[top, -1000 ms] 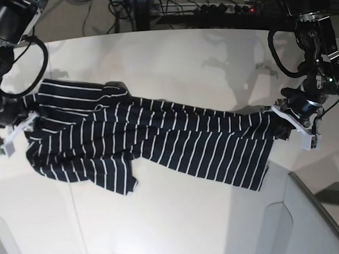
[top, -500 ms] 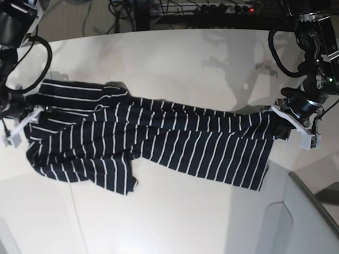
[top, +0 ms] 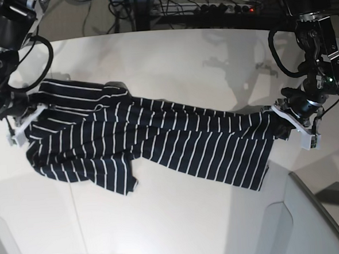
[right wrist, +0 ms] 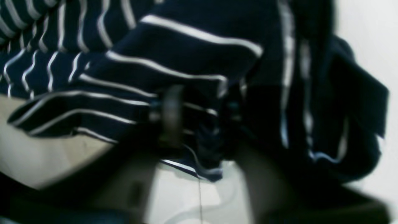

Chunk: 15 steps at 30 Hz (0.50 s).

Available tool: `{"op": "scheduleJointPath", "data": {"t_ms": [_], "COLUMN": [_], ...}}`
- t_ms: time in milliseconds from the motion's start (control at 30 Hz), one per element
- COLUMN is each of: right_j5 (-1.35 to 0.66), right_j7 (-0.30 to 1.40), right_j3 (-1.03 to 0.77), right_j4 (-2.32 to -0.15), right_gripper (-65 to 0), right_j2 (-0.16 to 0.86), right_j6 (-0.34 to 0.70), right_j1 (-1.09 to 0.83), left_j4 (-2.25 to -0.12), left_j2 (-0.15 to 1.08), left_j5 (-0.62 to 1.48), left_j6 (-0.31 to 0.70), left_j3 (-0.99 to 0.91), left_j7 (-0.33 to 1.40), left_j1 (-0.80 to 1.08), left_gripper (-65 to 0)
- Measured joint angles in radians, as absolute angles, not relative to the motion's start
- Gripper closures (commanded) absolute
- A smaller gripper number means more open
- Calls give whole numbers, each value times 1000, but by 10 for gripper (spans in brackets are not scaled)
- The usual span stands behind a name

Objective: Layout the t-shirt on the table in an organized manner, then fold the t-shirt properly
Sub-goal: 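Lift the shirt edge with both grippers and pull it taut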

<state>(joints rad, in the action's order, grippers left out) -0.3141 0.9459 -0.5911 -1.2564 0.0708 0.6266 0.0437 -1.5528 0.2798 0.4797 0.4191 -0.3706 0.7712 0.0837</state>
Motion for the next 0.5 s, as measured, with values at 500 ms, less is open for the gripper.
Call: {"op": "scheduleJointPath", "data": {"t_ms": [500], "right_j5": [-321], "right_j7": [1338], "right_j3": [-596], "right_j4": [-1847], "right_gripper": [0], "right_j2": [69], "right_j6": [646], "right_j1": [19], "left_j4": [-1567], "left_j2": [327], "left_j5": [479], "left_j6": [419], "left_j3": [-371], "left_j7": [776], "left_j1": [76], "left_gripper": [0]}}
